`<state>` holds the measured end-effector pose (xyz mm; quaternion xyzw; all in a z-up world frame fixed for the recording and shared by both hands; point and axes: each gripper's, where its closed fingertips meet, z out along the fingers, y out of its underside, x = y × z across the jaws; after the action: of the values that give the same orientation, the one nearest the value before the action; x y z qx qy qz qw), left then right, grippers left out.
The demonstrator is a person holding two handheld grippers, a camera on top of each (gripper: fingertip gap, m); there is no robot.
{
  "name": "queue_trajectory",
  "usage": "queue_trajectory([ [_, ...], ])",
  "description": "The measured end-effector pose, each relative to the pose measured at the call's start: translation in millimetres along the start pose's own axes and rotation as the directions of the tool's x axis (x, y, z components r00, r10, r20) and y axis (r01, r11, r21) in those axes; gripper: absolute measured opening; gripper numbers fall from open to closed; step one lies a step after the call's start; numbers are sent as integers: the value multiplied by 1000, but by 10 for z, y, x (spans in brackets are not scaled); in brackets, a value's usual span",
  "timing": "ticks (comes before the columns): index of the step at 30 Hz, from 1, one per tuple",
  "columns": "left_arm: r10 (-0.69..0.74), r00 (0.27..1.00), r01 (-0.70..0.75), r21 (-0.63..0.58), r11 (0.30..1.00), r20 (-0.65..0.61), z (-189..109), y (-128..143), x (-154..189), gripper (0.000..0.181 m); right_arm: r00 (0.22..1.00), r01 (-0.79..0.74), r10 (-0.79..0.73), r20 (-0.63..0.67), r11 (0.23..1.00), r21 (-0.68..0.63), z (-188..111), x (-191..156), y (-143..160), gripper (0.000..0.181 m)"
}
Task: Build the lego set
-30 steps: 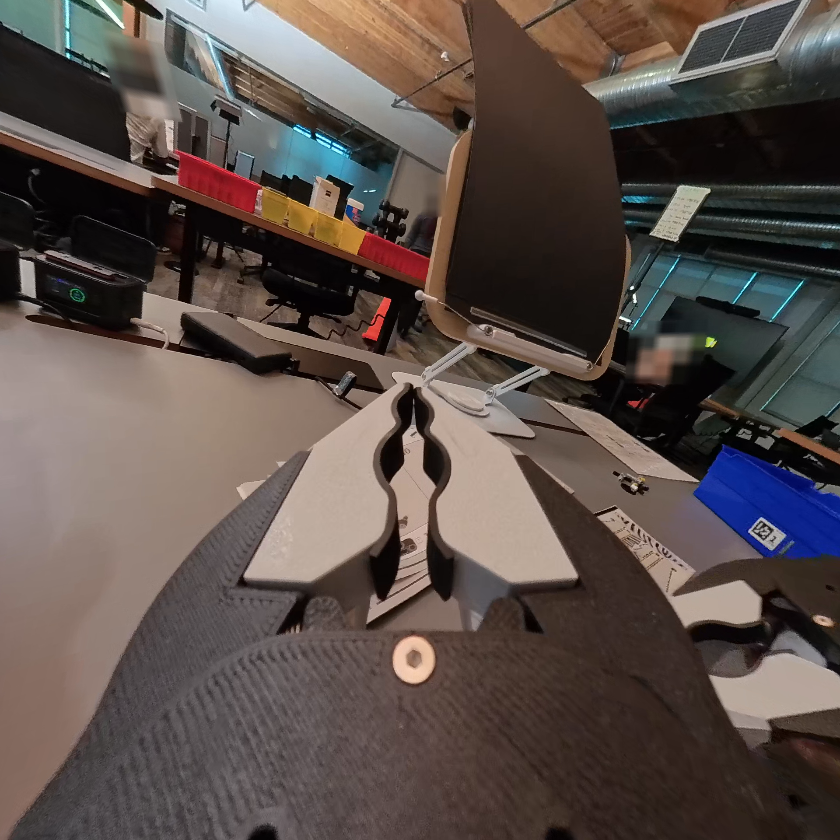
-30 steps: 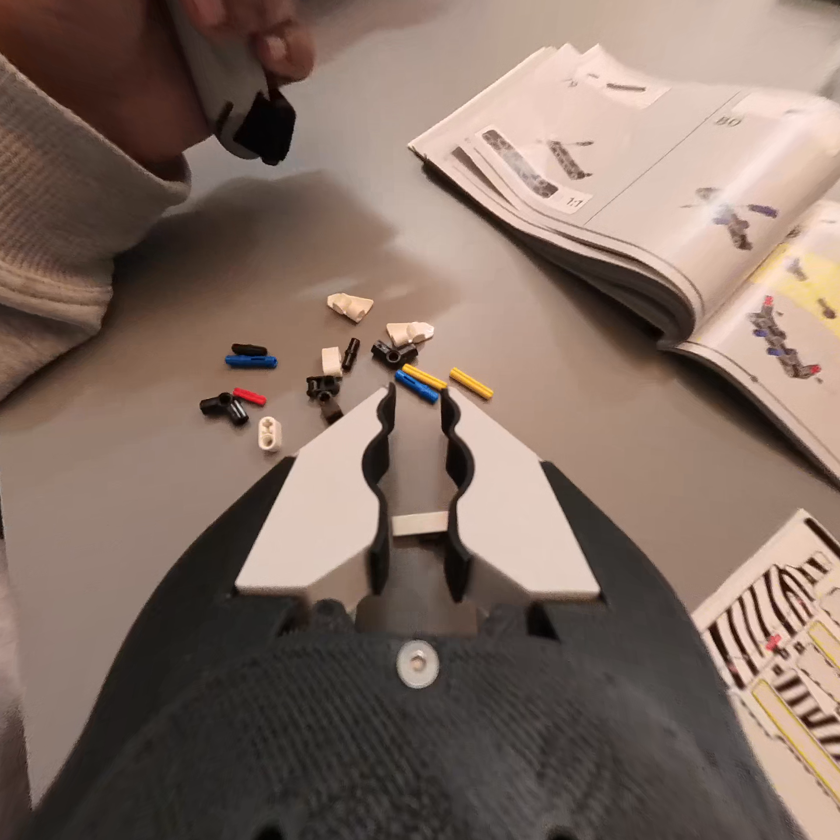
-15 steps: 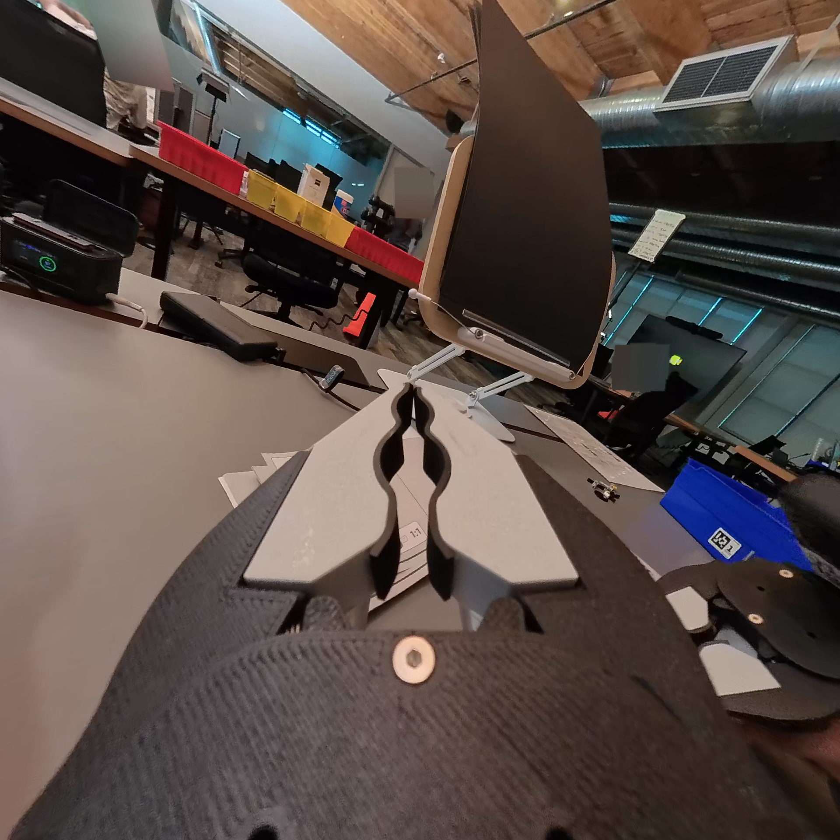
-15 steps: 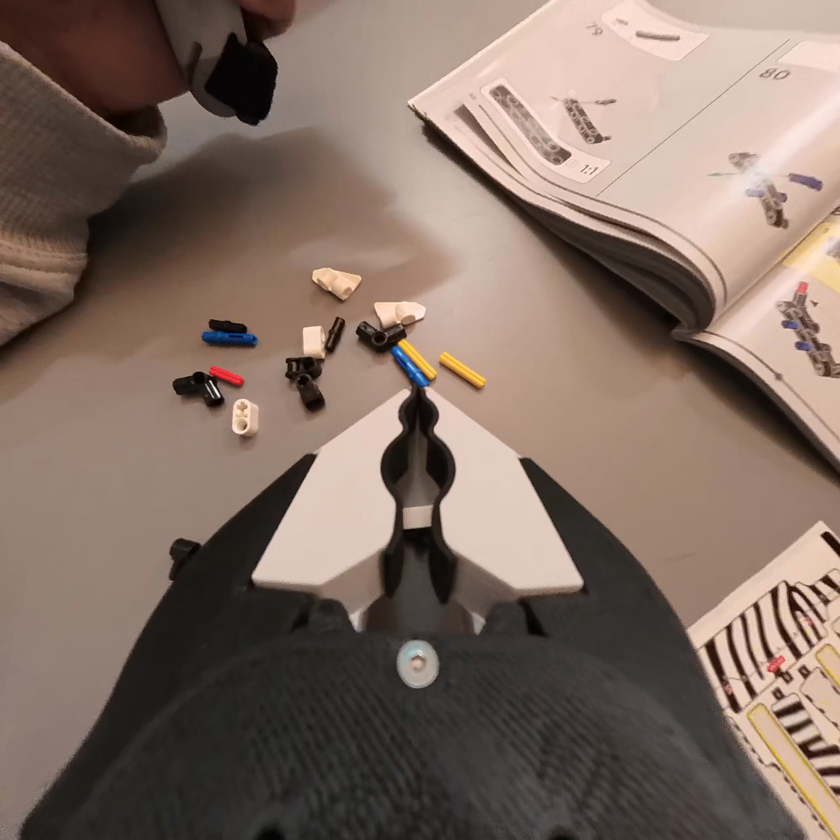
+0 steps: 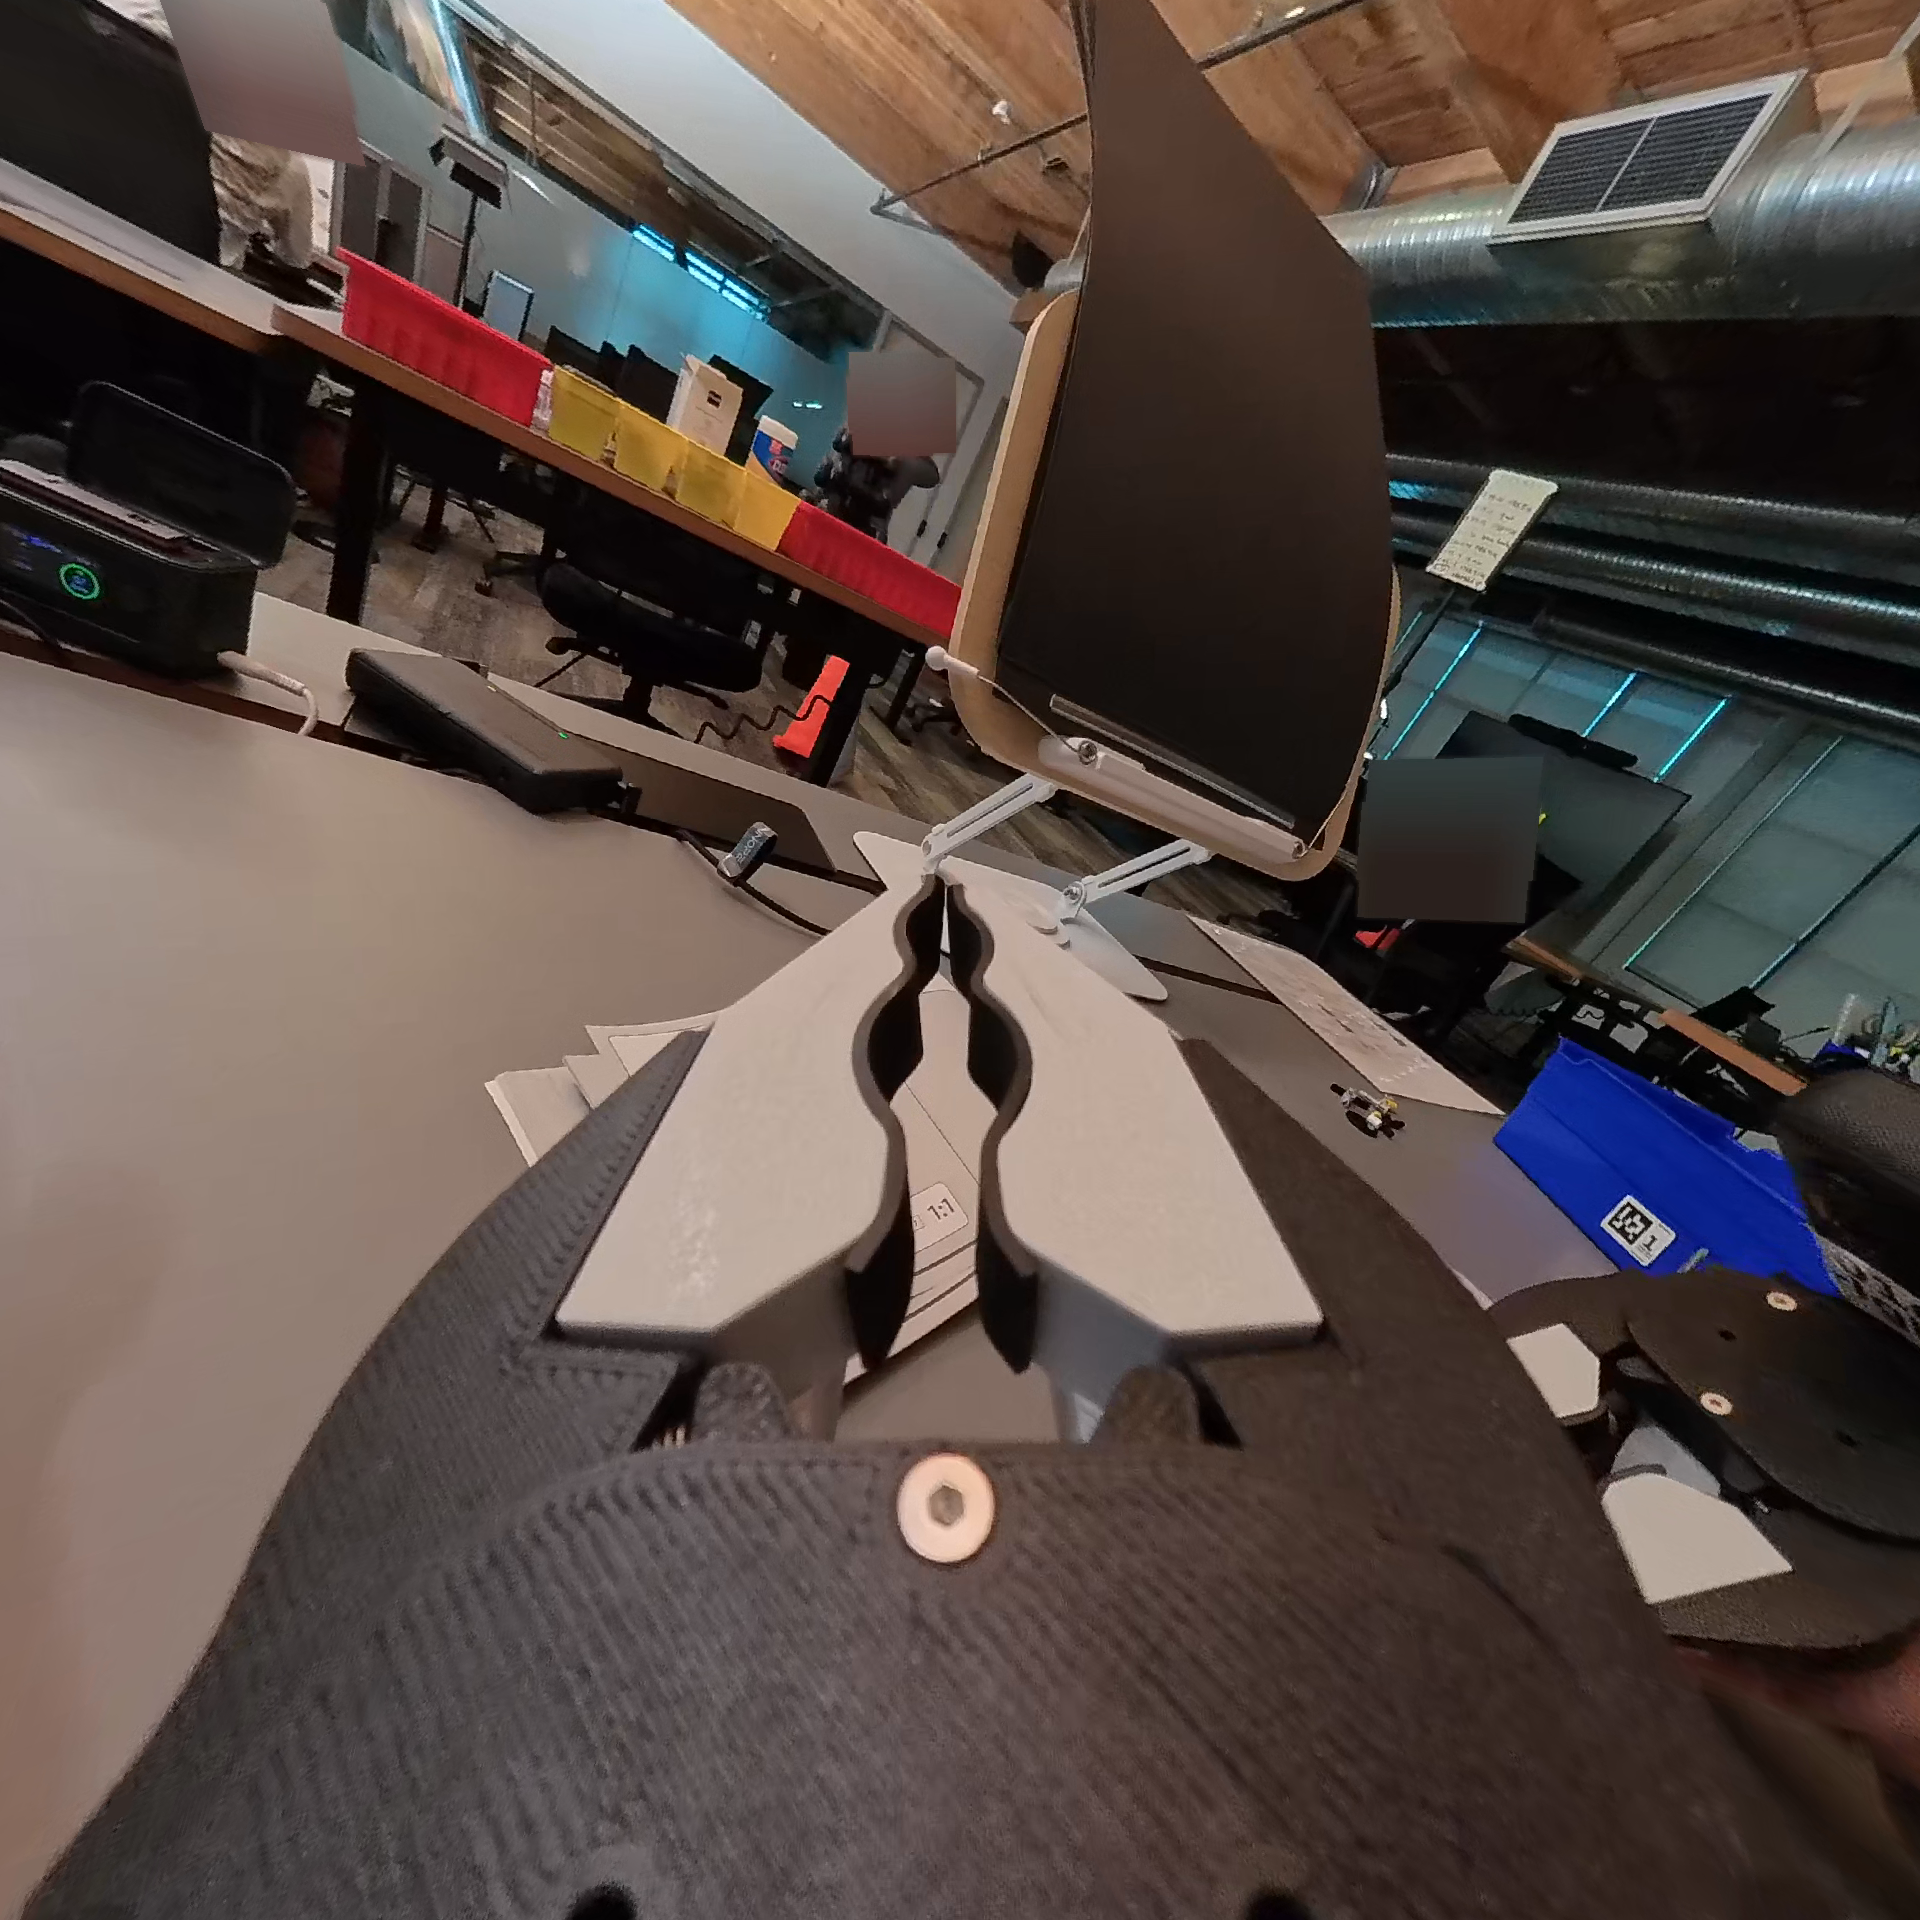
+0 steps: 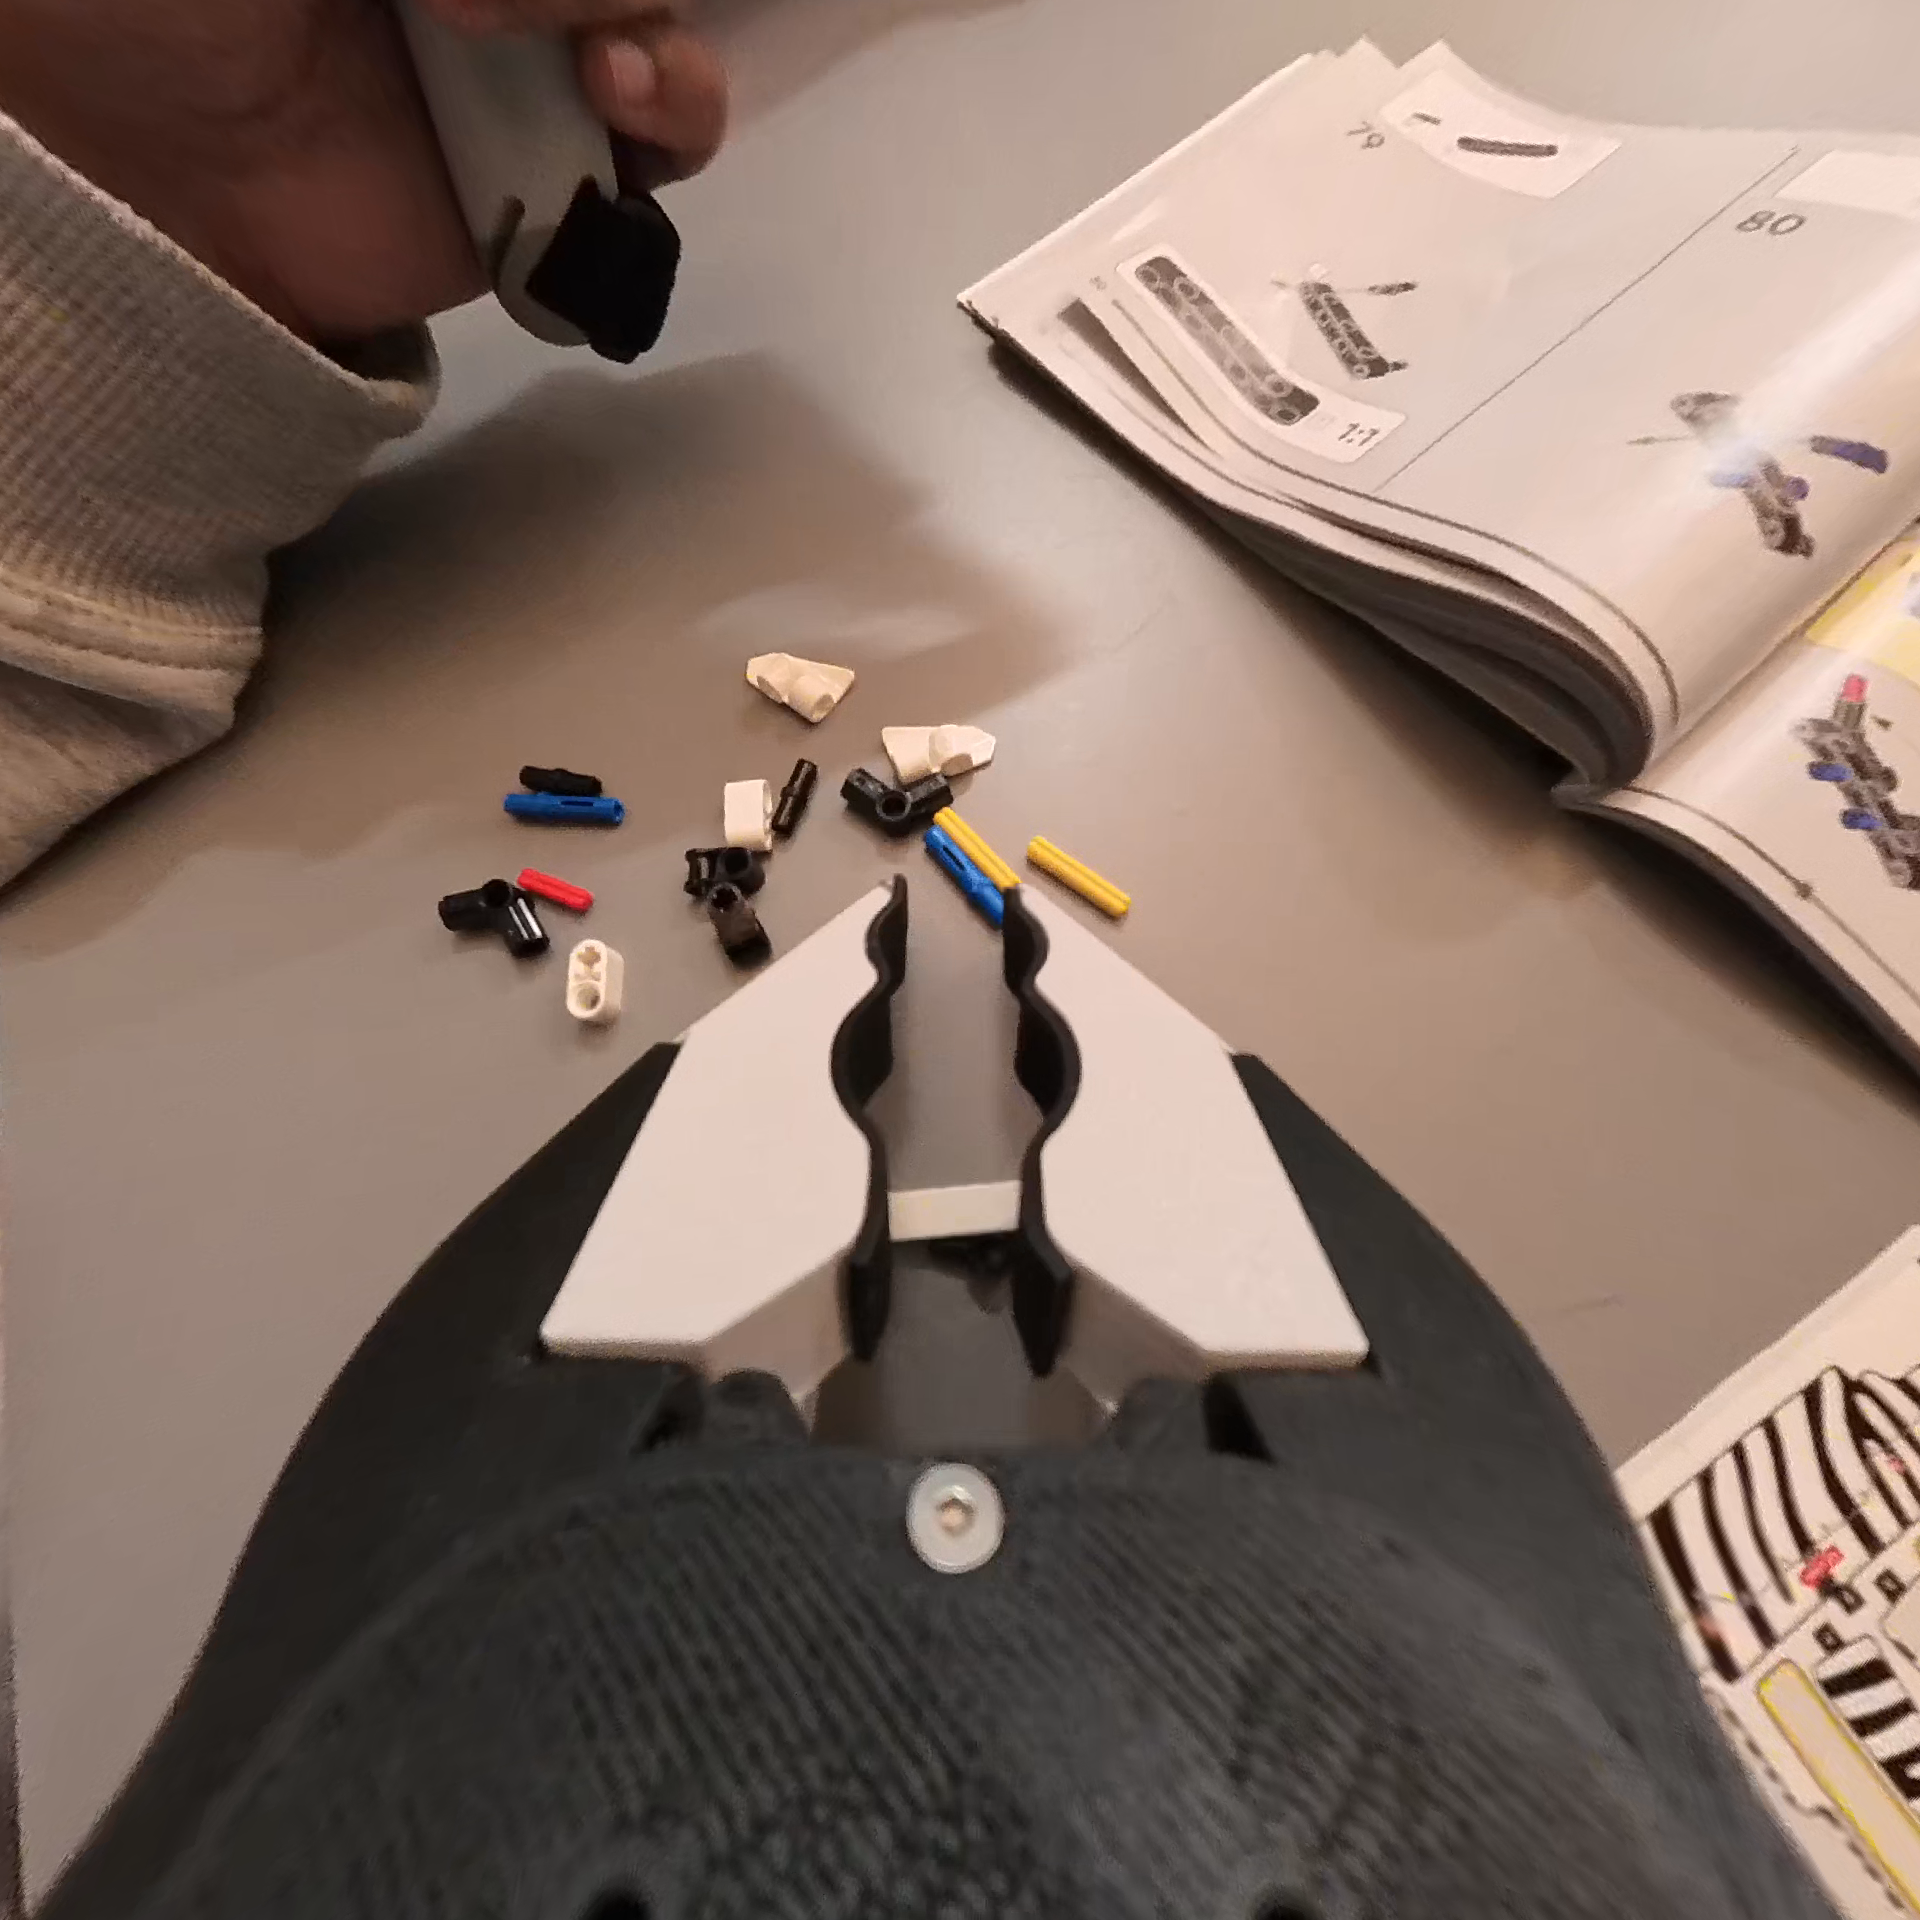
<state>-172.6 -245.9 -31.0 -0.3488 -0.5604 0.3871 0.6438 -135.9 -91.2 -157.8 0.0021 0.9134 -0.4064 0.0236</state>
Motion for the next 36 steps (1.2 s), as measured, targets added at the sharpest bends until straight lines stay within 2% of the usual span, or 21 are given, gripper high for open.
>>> queue_trajectory([
  [4,9,1000,-9,-6,1000,0,5,10,8,0,998,51,-53,-42,998,-44,44,34,24,16],
  [8,-3,1000,3,-4,1000,-4,2,4,5,0,995,81,-85,-51,994,-66,62,24,52,2],
  [12,11,1000,-11,-11,1000,0,7,15,8,0,995,85,-89,-43,993,-77,34,6,71,2],
  [23,8,1000,-8,-26,1000,-18,21,45,38,0,1000,3,-2,-19,997,75,-216,7,-169,2],
  [26,-8,997,3,-59,998,-80,53,109,140,3,999,-12,16,-34,991,131,-313,45,-256,2],
  [33,-45,944,-13,-171,985,-327,95,331,618,15,996,-23,47,-80,959,282,-548,129,-483,2],
  [36,-27,938,-35,-173,984,-345,95,350,674,15,995,-33,62,-75,940,340,-629,140,-558,2],
])
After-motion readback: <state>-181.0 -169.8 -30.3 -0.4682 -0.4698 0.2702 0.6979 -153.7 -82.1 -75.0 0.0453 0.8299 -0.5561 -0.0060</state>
